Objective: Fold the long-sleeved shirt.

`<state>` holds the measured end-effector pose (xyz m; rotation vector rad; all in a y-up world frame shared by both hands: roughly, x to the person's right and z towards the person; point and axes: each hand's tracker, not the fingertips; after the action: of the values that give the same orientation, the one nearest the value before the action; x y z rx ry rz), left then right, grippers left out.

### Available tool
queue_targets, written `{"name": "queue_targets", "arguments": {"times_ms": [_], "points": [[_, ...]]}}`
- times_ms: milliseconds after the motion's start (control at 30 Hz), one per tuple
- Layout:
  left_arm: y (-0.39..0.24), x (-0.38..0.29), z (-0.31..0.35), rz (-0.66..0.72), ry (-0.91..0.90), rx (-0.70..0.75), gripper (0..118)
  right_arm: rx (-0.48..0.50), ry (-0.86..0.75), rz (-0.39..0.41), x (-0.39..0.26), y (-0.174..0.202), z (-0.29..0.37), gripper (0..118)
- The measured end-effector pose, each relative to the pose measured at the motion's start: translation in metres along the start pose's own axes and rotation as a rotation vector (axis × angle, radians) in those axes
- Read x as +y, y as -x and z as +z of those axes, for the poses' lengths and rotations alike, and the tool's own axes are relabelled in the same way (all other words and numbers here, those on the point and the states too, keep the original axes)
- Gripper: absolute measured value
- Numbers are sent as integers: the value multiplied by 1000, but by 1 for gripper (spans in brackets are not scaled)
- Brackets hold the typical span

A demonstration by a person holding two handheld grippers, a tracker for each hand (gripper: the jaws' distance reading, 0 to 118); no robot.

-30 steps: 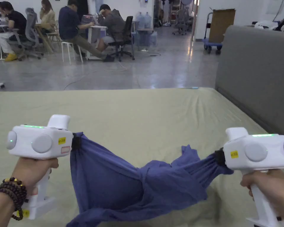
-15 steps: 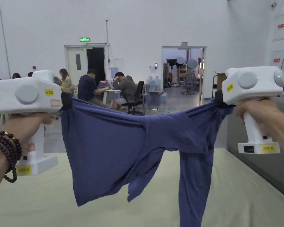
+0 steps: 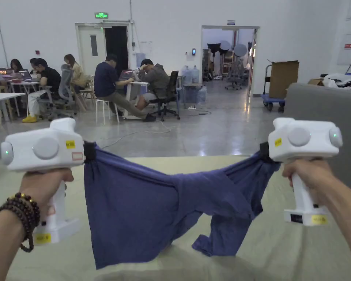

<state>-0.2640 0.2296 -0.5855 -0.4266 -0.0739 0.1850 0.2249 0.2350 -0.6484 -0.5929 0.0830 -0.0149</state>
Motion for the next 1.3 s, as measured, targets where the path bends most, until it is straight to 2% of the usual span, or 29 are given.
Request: {"name": "queue_targets", "arguments": {"times_ms": [67,167,233,267,433,567,667,767,800,867,967,1033,1100,1133,1167,1200,1233,1267,1300], "points": [[4,-44,-12,22,70,8,3,14,61,-15,-44,1,-27,5],[11,-96,-28,43,186,36,3,-4,170,8,-93,0,-70,5],[12,-110,-22,44,192,22,3,21,224,-32,-112,-1,-76,5],[12,-116,-18,31,195,14,3,59,229,-41,-117,1,-73,5],[27,-138,22,26,132,-31,3,12,205,44,-151,3,-25,5],[20,-194,85,40,118,-40,3,29,210,56,-213,-1,20,5],[15,-252,121,56,190,64,3,29,246,39,-268,-8,49,5],[15,-307,140,107,345,170,3,62,336,-11,-315,-20,69,5],[16,-322,147,138,372,187,3,43,368,-3,-331,-20,77,5],[26,-350,145,180,416,175,3,26,402,39,-350,-20,79,5],[25,-370,141,132,436,190,3,8,433,15,-362,-16,63,5],[26,-374,140,137,434,187,3,-17,491,46,-369,-11,56,5],[28,-369,143,178,380,194,4,-22,481,53,-372,-8,57,7],[26,-368,148,186,352,194,17,-37,475,53,-371,-7,60,21],[28,-363,150,187,352,193,41,-44,473,48,-368,-7,65,47],[31,-358,152,203,338,153,75,-52,470,43,-365,-7,71,77],[34,-354,154,226,323,92,115,-59,458,42,-361,-8,78,107],[40,-351,158,254,267,41,118,-58,399,31,-352,-10,87,110],[42,-344,158,251,274,49,118,-61,355,22,-344,-10,94,110]]}}
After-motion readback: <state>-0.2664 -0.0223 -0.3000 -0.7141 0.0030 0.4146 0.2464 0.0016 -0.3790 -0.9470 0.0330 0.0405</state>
